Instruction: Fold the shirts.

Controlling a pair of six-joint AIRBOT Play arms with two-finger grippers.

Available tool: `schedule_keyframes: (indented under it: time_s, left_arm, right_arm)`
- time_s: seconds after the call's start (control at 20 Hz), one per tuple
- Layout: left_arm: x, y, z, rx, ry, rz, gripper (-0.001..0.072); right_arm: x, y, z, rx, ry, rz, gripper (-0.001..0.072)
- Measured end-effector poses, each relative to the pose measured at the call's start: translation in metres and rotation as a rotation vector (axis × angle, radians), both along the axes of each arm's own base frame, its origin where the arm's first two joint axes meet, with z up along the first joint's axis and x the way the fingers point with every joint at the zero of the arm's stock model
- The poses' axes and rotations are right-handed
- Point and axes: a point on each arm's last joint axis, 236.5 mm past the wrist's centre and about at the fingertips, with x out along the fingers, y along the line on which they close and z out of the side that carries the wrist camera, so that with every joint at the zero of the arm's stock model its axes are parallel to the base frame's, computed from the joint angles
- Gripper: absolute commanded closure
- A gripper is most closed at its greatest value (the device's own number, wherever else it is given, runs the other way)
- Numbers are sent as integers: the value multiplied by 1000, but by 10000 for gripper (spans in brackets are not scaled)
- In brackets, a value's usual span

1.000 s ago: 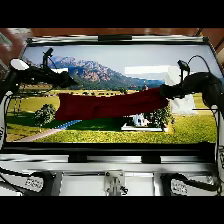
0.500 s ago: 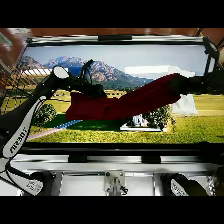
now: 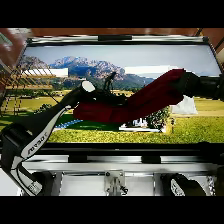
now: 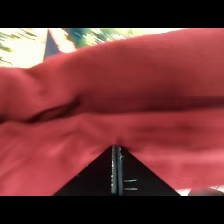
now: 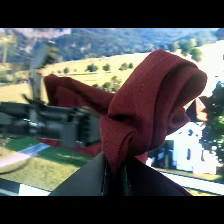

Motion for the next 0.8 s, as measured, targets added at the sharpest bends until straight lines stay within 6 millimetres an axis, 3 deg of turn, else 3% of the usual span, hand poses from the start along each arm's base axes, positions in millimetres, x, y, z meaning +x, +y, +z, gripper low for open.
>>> schedule_keyframes:
  time_s: [0.25,0.4,0.6,0.7,0.8]
  left_arm:
    - [-9,-40,-16,-77,81,62,680]
    - [5,-36,-10,-106,76,107,682]
    - [34,2,32,-110,-32,128,683]
    - [48,36,65,-72,-135,132,682]
    - [70,87,105,-17,-251,195,682]
  right_arm:
    - [-4,10,24,74,-50,-9,629]
    - [1,10,26,91,-55,-21,629]
    - [17,12,13,101,-25,-15,630]
    - [28,24,5,104,-24,17,630]
    - [41,48,-5,109,-29,65,630]
